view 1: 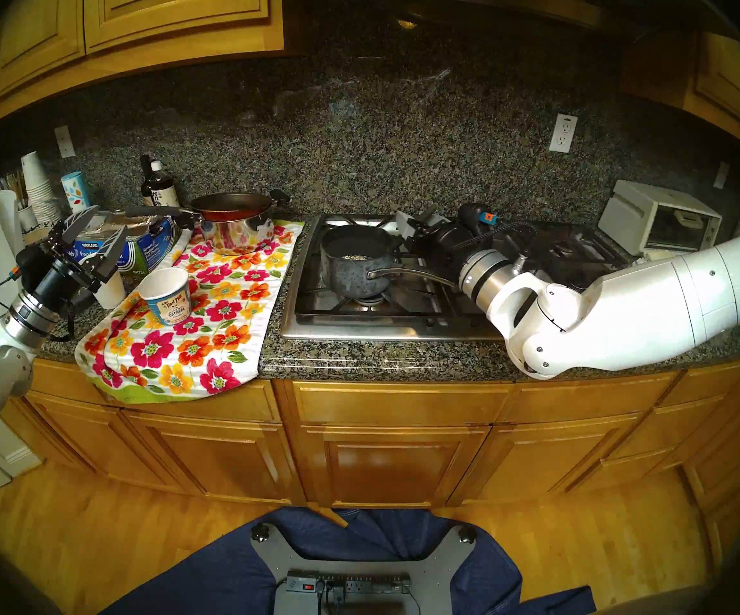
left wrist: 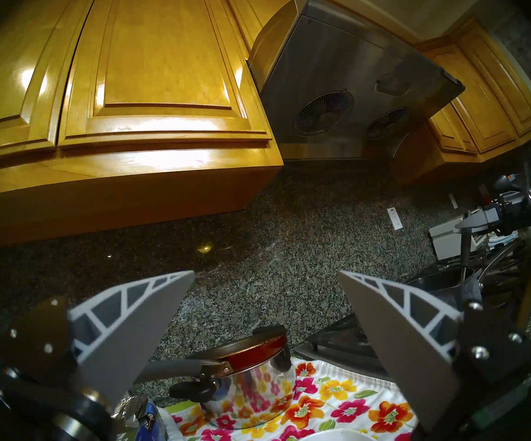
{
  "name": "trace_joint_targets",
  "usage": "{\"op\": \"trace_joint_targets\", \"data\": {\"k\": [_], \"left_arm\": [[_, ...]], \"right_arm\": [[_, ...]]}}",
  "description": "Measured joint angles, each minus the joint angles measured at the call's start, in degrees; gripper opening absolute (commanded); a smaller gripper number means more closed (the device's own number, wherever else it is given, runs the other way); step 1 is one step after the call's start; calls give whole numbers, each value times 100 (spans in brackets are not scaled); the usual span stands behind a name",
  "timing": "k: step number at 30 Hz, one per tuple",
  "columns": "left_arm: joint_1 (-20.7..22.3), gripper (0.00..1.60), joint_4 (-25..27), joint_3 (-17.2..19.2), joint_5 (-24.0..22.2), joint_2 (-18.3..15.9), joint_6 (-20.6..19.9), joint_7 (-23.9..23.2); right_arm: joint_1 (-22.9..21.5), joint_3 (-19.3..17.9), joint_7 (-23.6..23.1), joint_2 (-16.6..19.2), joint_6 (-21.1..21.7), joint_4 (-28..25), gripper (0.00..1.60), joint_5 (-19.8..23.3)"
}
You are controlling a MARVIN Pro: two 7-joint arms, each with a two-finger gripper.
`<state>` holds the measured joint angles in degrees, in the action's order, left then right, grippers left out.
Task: Pour oats into pot and stir with a spoon
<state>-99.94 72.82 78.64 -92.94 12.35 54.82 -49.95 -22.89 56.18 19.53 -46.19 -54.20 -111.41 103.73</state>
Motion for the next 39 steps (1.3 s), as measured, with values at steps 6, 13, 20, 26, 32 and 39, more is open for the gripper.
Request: {"op": "trace_joint_targets", "data": {"k": [6,13,20,26,32,39], "left_arm": [[-13,160,2,21,8,5,0,0],[-26,160,4,36,16,10,0,0],[-33,160,5,42,23,13,0,0],[-38,160,6,55,27,17,0,0],[-45,160,6,73,30,23,0,0],[-59,160,6,93,36,29,0,0]], "right_arm": [[-5,-30,-92,1,0,30,0,-85],[-100,-23,-191,-110,62,111,0,-246],[-277,-19,-293,-282,381,284,0,-386],[-435,-6,-425,-401,694,484,0,-485],[-586,63,-637,-444,992,645,0,-562],[-780,215,-919,-363,1240,682,0,-646]]}}
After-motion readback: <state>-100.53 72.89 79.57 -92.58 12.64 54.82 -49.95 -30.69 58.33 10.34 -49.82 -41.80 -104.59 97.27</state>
